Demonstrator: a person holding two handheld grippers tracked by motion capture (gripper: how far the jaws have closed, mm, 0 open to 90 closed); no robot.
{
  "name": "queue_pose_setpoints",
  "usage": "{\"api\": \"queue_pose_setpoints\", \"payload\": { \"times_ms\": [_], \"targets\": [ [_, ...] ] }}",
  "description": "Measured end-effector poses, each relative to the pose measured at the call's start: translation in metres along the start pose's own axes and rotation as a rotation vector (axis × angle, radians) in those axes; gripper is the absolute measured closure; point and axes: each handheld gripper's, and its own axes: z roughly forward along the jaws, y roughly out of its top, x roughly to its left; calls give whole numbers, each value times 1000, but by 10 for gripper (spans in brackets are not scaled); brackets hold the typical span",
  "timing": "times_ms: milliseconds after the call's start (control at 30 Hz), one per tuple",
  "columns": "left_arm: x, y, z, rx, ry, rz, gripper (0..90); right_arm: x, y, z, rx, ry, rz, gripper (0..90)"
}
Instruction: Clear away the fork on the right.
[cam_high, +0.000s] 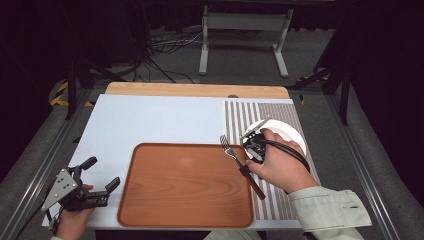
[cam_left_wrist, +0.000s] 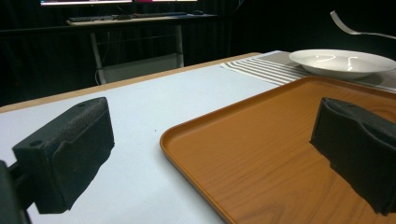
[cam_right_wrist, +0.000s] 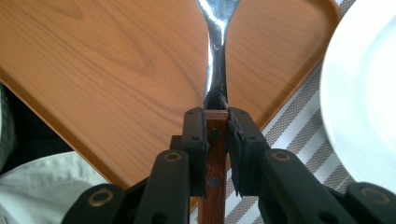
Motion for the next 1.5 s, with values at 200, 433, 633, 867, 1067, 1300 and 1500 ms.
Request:
{"api": "queue_pose_setpoints", "payload": {
  "times_ms": [200,433,633,867,1067,1300,1500],
  "targets": [
    [0,0,0,-2,0,2,2,4,4,11,0,-11,23,783],
    [0,0,0,-2,1,5,2,8,7,29,25,-17,38,782],
    [0,0,0,1,1,5,2,11,10,44,55,-19,56,782],
    [1,0,0,-2,0,4,2,15,13,58,85,-26,83,782],
    [1,0,0,0,0,4,2,16,14,67,94,-36,118,782],
    [1,0,0,-4,-1,3,2,18,15,76,122,-37,123,781],
    [1,0,0,-3,-1,3,2,19,14,81,133,-46,148,781]
  ]
}}
